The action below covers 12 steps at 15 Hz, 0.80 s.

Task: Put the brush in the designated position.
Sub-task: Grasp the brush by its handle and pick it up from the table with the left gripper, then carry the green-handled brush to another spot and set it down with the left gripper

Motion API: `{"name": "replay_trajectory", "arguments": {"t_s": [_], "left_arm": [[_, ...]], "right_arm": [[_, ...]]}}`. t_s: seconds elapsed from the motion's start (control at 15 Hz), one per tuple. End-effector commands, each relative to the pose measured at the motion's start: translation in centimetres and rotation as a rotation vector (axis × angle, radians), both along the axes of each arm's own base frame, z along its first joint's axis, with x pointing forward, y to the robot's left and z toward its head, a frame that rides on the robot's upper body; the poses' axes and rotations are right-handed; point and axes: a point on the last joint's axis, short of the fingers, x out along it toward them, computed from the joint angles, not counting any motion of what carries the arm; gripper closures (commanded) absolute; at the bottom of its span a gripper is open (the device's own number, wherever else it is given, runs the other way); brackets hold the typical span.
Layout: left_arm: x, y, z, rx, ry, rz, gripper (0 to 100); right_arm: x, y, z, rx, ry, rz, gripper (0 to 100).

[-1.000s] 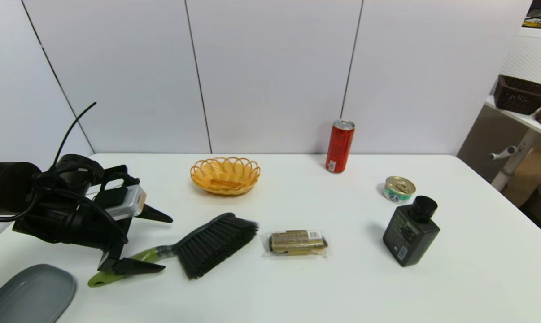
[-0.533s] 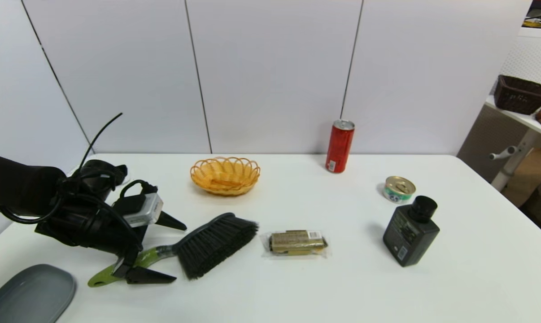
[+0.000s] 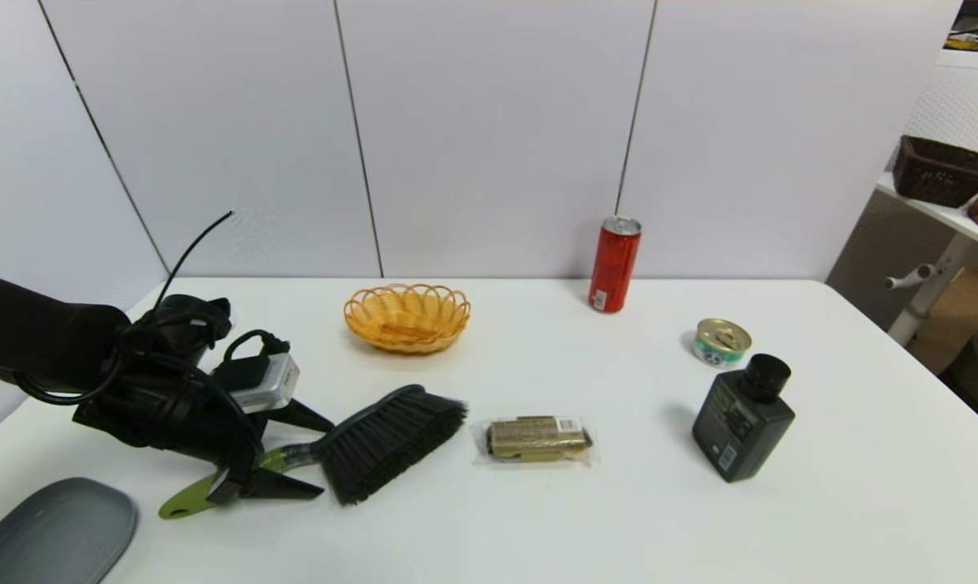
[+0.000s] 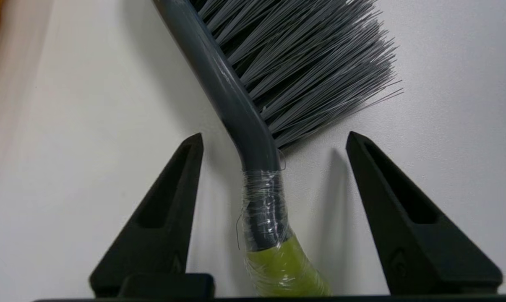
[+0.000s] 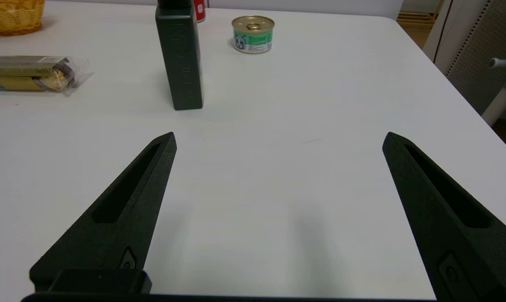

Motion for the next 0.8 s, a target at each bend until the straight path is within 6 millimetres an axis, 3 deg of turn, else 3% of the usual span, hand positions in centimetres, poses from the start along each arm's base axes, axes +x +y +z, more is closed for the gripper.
{"name": "replay_trajectory", "arguments": {"t_s": [0.07, 0.53, 0.8], "left_arm": [[0.1, 0.0, -0.3, -0.003, 0.009, -0.006, 100], [0.2, 0.0, -0.1, -0.006, 0.003, -0.002, 100], [0.0, 0.0, 1.7, -0.023, -0.033, 0.017, 100]], "right_arm": [[0.0, 0.0, 0.0, 0.000, 0.003, 0.001, 0], [0.0, 0.0, 0.0, 0.000, 0.003, 0.001, 0], [0.0, 0.0, 0.0, 0.000, 0.003, 0.001, 0]]}}
